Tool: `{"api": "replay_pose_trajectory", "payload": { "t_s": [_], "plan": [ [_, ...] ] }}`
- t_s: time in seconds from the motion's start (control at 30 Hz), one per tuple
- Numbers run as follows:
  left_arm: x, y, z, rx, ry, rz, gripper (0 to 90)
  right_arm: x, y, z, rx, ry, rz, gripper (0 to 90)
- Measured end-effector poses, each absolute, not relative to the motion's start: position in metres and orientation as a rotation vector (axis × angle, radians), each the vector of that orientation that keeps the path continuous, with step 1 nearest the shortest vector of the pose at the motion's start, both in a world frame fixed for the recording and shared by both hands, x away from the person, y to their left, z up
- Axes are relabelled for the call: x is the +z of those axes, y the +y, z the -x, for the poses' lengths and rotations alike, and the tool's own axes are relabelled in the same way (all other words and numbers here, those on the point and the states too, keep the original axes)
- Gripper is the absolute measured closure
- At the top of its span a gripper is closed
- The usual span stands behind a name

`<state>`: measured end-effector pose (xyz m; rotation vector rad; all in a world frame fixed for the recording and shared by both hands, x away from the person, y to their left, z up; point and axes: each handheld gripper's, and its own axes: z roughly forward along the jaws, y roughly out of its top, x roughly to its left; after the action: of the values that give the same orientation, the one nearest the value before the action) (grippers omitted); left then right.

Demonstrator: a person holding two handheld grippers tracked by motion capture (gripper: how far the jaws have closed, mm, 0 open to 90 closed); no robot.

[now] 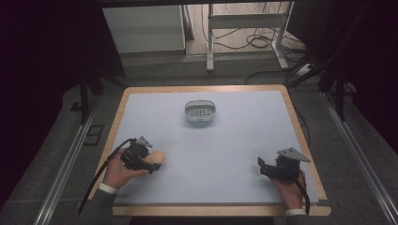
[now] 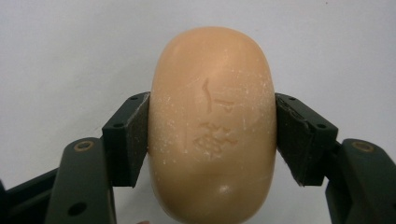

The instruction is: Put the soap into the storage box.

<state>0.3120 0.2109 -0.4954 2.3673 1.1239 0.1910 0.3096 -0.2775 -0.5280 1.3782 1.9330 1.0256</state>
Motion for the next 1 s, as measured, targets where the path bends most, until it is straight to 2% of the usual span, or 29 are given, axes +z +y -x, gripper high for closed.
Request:
{"api": "replay_pose_trajectory", "payload": {
  "t_s": [1.0],
  "plan": [
    [-0.471,0.193,-0.332,0.225,1.071,-2.387,32.5,-0.528,-0.277,-0.309,1.023,1.932,-1.371,7.5]
  ]
}}
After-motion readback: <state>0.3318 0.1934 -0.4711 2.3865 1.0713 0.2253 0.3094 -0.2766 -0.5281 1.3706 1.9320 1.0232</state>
